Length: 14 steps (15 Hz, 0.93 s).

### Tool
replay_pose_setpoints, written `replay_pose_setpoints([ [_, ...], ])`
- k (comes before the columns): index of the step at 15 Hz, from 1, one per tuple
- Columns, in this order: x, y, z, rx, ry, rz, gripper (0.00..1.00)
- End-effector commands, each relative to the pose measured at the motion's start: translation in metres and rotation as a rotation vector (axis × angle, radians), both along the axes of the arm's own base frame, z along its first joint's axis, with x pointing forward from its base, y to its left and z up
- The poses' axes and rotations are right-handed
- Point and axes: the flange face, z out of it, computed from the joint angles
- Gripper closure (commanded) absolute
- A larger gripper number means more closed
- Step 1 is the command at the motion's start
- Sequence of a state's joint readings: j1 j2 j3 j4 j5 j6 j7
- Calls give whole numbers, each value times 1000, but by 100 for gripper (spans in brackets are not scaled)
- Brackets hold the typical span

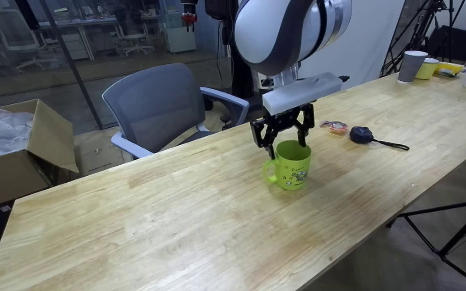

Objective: Move the mug to the left

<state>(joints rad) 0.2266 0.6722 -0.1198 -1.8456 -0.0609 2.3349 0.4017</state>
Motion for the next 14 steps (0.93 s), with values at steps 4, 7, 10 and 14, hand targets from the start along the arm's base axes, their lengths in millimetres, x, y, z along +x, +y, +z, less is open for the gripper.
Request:
replay_pose_setpoints([
  [4,31,-4,82,4,-57,-62,0],
  [7,38,-11,119,12,-75,-75,0],
  [10,37,-13,118,15,-72,-52,0],
  [14,37,-14,122,18,-68,-55,0],
])
